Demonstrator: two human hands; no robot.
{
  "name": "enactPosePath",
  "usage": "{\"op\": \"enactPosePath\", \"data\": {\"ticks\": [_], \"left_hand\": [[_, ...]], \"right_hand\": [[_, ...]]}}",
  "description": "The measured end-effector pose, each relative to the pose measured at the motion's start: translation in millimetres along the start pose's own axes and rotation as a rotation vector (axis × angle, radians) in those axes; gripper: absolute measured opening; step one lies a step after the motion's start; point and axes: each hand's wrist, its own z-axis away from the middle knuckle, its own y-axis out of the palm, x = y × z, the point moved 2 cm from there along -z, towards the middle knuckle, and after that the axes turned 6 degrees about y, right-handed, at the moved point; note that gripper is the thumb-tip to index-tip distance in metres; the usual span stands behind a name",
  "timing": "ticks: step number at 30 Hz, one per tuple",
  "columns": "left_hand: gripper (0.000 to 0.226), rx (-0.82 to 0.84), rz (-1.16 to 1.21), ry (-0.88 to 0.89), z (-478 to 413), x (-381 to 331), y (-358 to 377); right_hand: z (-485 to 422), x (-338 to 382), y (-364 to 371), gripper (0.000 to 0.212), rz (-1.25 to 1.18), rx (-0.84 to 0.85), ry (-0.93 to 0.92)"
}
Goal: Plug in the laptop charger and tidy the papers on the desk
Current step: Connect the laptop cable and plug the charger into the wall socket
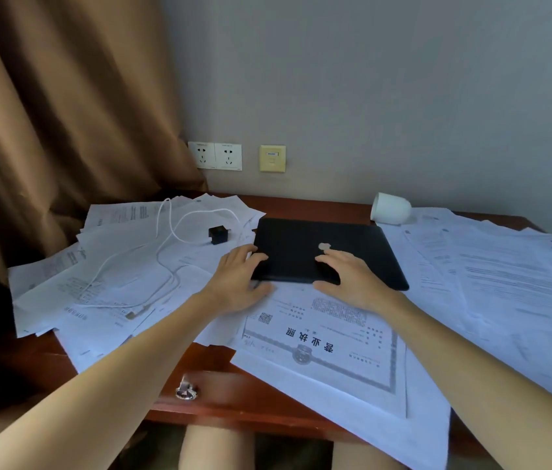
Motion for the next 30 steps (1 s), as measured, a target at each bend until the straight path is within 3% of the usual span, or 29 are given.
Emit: {"op": "enactPosePath", "data": {"ticks": [9,13,21,25,30], "left_hand": [[0.089,-0.049,0.100,-0.095,-15.2,-1.1,14.3],[0.096,-0.109,0.237,-0.122,-17.2,0.5,12.9],[0.084,-0.221,0.543,-0.168,-13.1,-2.4,3.7],[0.099,-0.196,0.505,-0.260,-17.9,8.0,7.3],[0.079,-0.162,0.390,-0.230,-25.1,14.2,6.8]], "right_hand": [[-7.2,-19.2,9.8,0.068,0.381,-0.140,-0.158],[-12.4,-20.8,8.4,0.066,0.454,-0.349,-0.298],[-22.9,-13.6,-10.8,0.056,0.502,-0.550,-0.366],[-27.5,-13.0,-20.7,0.051,0.490,-0.636,-0.368],[-33.8,-12.6,-28.4,0.052,0.459,-0.707,-0.353]]}}
